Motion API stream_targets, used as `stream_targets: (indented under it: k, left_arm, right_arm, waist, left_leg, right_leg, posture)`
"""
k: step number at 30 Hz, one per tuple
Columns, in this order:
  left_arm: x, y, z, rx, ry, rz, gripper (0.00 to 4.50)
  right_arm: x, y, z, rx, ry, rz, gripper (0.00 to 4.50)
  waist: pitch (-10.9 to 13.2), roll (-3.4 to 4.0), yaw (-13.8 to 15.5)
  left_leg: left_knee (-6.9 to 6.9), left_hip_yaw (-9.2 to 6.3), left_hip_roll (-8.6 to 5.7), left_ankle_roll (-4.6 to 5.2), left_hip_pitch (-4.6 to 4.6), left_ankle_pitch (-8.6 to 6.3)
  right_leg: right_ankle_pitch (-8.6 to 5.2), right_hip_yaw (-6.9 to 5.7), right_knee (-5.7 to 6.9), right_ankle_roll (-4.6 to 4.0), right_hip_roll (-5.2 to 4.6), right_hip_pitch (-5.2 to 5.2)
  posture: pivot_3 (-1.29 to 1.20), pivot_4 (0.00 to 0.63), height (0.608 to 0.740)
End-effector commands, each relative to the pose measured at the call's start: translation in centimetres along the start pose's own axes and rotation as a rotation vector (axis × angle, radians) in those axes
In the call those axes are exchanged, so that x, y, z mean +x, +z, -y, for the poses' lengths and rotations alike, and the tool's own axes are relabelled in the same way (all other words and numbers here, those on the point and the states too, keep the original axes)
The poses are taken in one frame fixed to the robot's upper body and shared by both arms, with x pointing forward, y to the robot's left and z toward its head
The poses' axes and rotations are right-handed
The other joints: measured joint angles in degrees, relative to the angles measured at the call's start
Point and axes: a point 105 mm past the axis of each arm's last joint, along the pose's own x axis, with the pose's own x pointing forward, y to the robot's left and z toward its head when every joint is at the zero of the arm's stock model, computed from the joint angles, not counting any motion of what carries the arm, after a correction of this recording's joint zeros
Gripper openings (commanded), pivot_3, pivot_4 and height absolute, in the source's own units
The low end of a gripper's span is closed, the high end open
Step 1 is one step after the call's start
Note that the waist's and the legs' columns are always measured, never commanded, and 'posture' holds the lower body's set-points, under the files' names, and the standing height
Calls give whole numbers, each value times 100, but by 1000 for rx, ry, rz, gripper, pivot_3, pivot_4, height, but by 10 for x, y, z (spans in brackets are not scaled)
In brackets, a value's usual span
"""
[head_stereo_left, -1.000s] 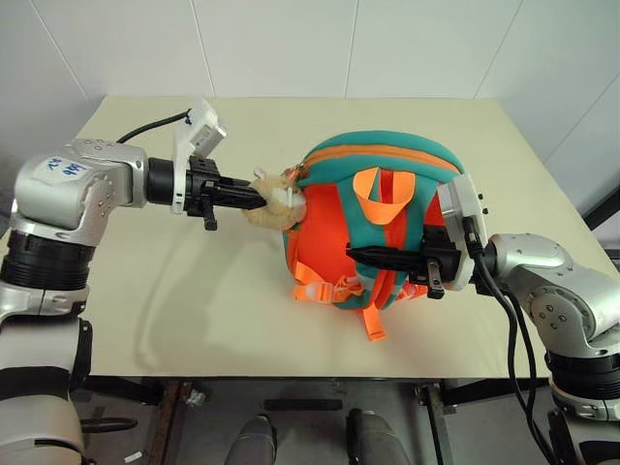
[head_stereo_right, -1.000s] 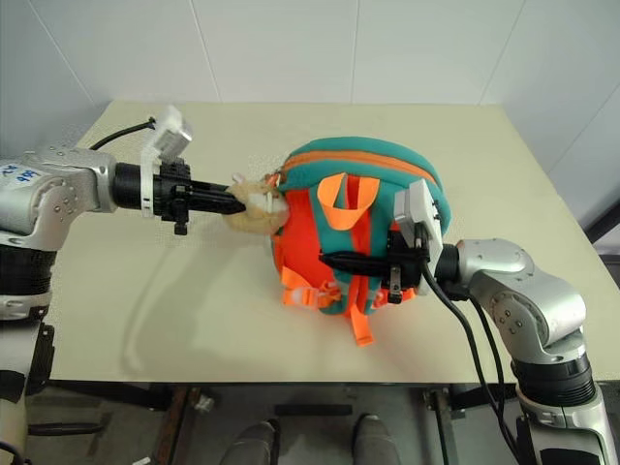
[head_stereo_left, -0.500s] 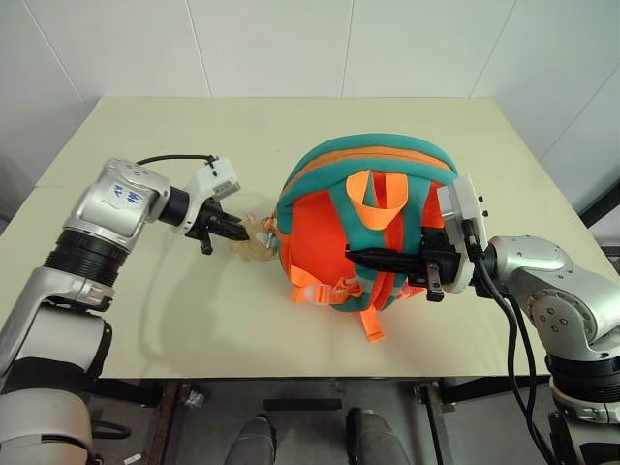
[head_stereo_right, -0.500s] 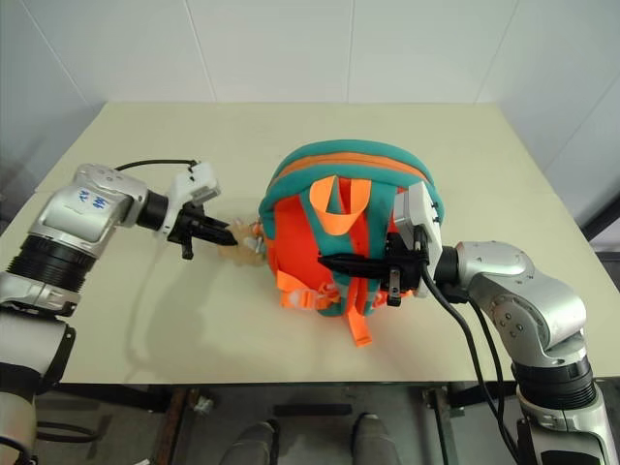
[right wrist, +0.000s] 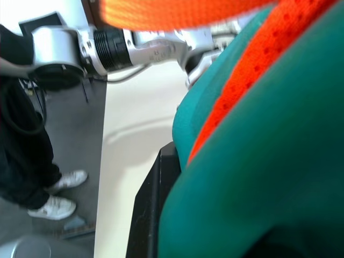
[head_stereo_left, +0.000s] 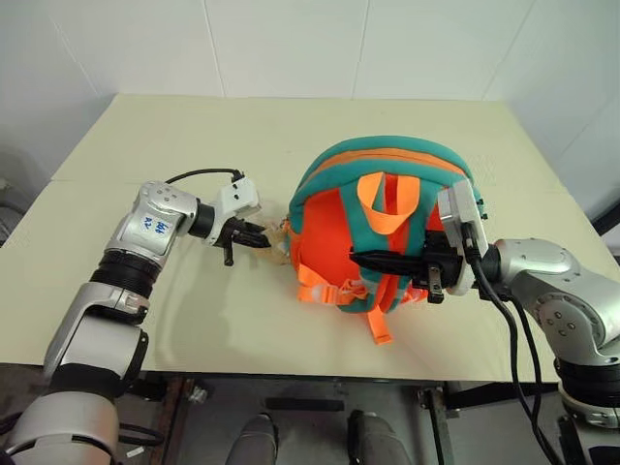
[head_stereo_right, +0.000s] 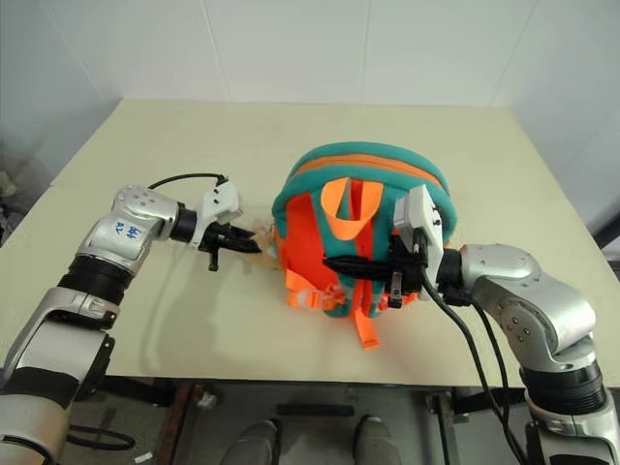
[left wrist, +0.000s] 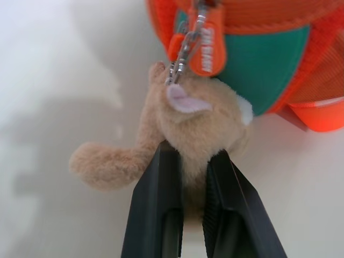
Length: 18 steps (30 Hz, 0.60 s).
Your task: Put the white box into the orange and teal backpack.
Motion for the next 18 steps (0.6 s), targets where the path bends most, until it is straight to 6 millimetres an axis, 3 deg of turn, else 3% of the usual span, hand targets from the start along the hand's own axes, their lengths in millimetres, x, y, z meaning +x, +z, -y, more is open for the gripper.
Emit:
stream_targets:
  k: [1, 5, 10, 12, 18]
  left_arm:
    - [-10, 0, -5, -23, 38, -1, 1456]
    - [-19, -4, -12, 12, 119, 24, 2757]
    - [-46, 10, -7, 89, 151, 283, 4266]
    - [-60, 22, -12, 132, 204, 427, 4483]
    - [-75, 14, -2, 193, 128, 527, 4483]
  right_arm:
    - [-18, 10, -6, -45, -29, -34, 1313]
    - [-33, 12, -8, -49, -86, -73, 2746]
    - [-82, 15, -14, -28, -234, -218, 4415]
    - [-109, 11, -11, -11, -323, -306, 4500]
    - [-171, 3, -4, -5, -515, -456, 4500]
  waist:
    - [0, 0, -5]
    - [0, 0, -41]
    - [2, 4, -16]
    - [3, 2, 4]
    - [1, 3, 58]
  left_leg:
    - [-1, 0, 0, 0, 0, 0]
    - [-5, 1, 0, 6, 0, -5]
    - [-10, 4, 1, 9, 0, -12]
    - [-7, 4, 2, 12, -2, -16]
    - [3, 21, 1, 17, 4, -23]
  right_leg:
    - [1, 0, -2, 1, 0, 1]
    - [1, 0, -2, 2, 0, -1]
    - [0, 1, -4, 0, -1, -6]
    - [0, -2, -8, -1, -1, -4]
    - [1, -2, -30, 1, -5, 10]
  posture:
    - [0, 150, 740]
    - [0, 150, 740]
    - [0, 150, 740]
    - [0, 150, 740]
    - [0, 150, 740]
